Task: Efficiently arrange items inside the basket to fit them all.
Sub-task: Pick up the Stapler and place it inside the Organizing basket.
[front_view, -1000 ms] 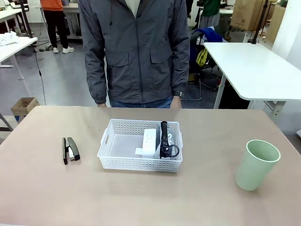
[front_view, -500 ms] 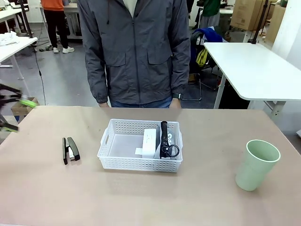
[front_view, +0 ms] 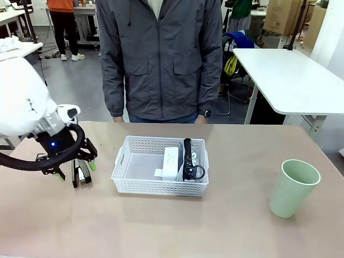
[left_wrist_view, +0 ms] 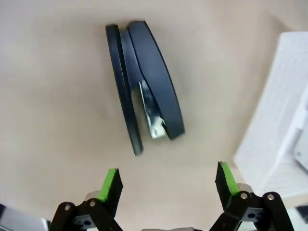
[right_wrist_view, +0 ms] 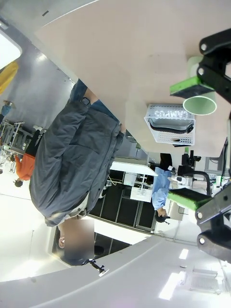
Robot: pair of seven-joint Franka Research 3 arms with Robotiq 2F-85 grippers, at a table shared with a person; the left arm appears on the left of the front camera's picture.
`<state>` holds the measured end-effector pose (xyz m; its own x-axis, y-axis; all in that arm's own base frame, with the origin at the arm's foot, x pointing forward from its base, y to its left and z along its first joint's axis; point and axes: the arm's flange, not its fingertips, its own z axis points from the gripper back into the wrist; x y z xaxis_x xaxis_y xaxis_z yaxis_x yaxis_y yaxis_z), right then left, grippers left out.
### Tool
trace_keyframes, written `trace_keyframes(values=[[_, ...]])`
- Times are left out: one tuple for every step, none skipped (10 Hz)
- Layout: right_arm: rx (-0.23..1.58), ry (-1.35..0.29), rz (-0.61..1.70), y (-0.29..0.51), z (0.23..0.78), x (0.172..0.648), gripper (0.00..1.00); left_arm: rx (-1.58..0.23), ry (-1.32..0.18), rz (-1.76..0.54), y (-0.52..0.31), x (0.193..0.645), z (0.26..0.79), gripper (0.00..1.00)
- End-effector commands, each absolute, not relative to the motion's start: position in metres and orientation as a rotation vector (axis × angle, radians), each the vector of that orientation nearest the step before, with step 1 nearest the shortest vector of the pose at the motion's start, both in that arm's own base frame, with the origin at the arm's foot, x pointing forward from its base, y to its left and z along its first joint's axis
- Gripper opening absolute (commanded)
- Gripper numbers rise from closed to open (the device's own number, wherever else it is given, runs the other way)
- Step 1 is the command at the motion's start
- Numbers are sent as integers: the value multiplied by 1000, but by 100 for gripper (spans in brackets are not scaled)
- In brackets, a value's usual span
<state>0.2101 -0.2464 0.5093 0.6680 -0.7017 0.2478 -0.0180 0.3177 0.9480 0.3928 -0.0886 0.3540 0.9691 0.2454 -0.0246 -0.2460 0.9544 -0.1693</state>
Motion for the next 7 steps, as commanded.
trace_keyframes(values=[[1189, -771, -487, -247, 509, 212, 100, -64, -65, 148, -77, 399, 359, 100], [1189, -771, -487, -247, 509, 212, 100, 6, -85, 125, -79, 399, 354, 100], [1189, -771, -487, -247, 509, 212, 100, 65, -87, 99, -82, 399, 348, 100], [1189, -771, -487, -247, 509, 212, 100, 49, -83, 73, -84, 399, 347, 100], [1189, -771, -487, -247, 509, 212, 100, 27, -73, 65, -83, 399, 346, 100], [1189, -771, -487, -247, 509, 212, 100, 8, -71, 71, -82, 401, 345, 100], [1189, -771, -487, -247, 509, 212, 100, -35, -79, 83, -80, 403, 347, 100]])
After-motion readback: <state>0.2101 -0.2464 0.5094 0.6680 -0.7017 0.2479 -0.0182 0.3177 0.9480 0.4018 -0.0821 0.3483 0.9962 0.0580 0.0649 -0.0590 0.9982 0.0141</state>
